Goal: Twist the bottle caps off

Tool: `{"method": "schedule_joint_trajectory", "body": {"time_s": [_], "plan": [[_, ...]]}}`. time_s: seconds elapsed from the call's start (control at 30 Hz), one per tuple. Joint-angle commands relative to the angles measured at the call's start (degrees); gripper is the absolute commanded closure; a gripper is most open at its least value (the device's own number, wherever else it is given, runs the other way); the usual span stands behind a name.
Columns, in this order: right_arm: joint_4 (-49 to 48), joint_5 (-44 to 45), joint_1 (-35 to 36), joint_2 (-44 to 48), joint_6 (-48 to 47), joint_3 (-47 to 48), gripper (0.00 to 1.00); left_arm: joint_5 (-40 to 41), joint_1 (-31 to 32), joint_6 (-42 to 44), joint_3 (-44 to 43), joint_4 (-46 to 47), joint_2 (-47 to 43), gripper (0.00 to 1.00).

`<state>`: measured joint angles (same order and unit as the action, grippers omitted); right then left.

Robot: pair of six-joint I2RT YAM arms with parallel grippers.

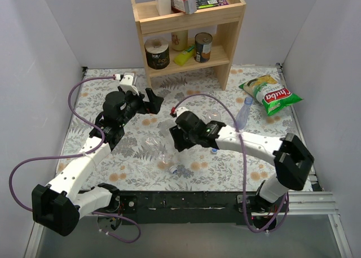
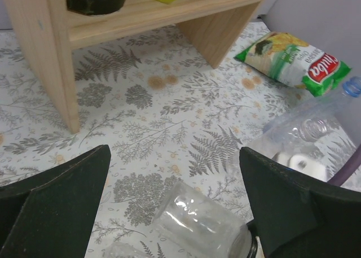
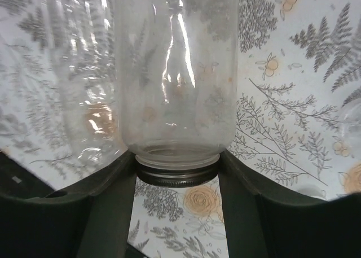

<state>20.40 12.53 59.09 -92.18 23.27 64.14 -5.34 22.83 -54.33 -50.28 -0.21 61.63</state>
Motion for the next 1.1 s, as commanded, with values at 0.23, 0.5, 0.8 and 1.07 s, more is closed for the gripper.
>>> {"method": "schedule_joint_trajectory", "body": {"time_s": [0.23, 0.5, 0.8, 1.07], "plan": [[24.76, -35.08, -15.57, 11.94, -15.95, 11.09, 0.78, -28.02, -0.24, 4.84, -0.69, 4.6, -0.19, 0.02], [36.38, -54.27, -19.54, 13.16, -25.29, 9.36, 0.78, -60.39, 0.72, 11.61, -3.59, -1.53, 3.32, 0.02], [33.39, -68.69, -20.33, 16.68, -24.59, 2.66, 0.79, -63.92, 5.98, 19.08, -2.63, -15.43, 2.54, 0.02], [32.16, -73.44, -20.33, 17.56, -23.71, -1.11, 0.8, -55.47, 16.28, 23.48, -2.89, -22.91, 4.11, 0.02]]}}
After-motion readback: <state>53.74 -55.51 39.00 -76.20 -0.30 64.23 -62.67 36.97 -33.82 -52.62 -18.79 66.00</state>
